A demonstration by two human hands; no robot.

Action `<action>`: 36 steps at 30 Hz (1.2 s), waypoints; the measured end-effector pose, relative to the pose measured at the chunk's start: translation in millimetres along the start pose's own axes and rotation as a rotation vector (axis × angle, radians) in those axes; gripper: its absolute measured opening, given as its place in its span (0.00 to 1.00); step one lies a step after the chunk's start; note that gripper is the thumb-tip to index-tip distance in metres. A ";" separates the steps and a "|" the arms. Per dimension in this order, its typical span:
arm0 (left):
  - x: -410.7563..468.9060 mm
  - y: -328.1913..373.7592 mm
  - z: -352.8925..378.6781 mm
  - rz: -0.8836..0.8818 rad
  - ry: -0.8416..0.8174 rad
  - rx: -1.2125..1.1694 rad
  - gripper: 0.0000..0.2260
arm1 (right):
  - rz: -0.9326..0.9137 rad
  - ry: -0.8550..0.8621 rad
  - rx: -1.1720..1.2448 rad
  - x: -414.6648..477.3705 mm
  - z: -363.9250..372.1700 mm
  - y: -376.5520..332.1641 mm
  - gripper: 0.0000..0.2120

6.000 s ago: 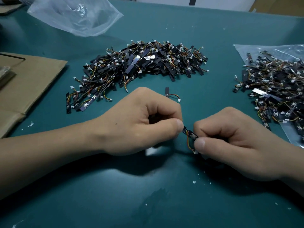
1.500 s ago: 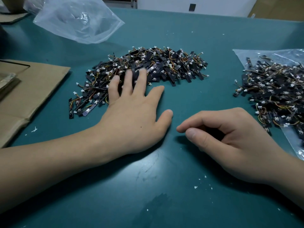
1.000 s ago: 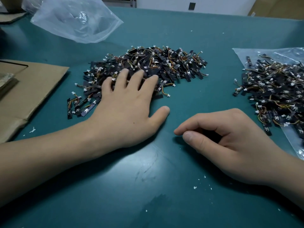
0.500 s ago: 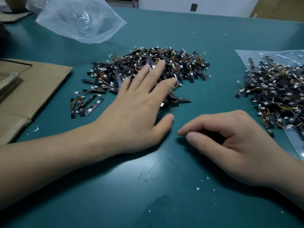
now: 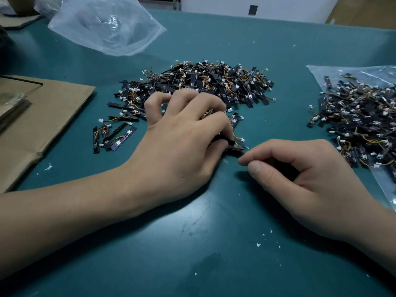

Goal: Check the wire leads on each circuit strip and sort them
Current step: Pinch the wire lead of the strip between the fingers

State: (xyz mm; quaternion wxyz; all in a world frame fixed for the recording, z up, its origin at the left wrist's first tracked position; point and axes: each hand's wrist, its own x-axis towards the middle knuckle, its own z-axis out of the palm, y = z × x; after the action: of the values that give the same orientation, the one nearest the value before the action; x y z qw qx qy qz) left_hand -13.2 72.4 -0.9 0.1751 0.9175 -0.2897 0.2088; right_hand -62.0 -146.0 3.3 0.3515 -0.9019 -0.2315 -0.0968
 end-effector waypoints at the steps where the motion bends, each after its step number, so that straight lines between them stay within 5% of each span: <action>1: 0.2 0.3 0.0 0.011 0.038 -0.015 0.03 | 0.029 0.025 0.025 0.1 0.4 -0.3 0.02; 10: 1.1 -1.1 -1.4 0.094 0.209 -0.262 0.02 | 0.106 0.008 -0.076 3.8 1.2 0.0 0.15; 17: -0.6 1.0 -2.4 0.241 0.274 -0.225 0.04 | 0.035 -0.032 0.010 2.8 -1.9 -2.4 0.11; 22: -4.1 5.6 -4.7 0.413 0.188 -0.381 0.04 | -0.001 -0.093 0.124 3.5 -3.3 -3.5 0.10; 29: -3.9 5.6 -8.3 0.373 0.079 -0.525 0.03 | -0.021 -0.094 0.289 0.6 -5.9 -2.6 0.24; 34: -0.4 12.2 -9.6 0.324 0.081 -0.585 0.03 | -0.012 -0.026 0.284 0.6 -4.9 -0.2 0.14; 36: 11.9 13.6 -7.3 0.169 -0.103 -0.549 0.05 | -0.004 -0.004 0.312 0.2 -3.7 0.5 0.14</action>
State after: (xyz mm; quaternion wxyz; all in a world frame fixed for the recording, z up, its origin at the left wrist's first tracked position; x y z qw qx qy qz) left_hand -14.6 59.7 13.8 0.3840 0.8178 -0.4192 0.0893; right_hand -61.6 -148.8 5.8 0.4868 -0.8360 -0.2463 -0.0585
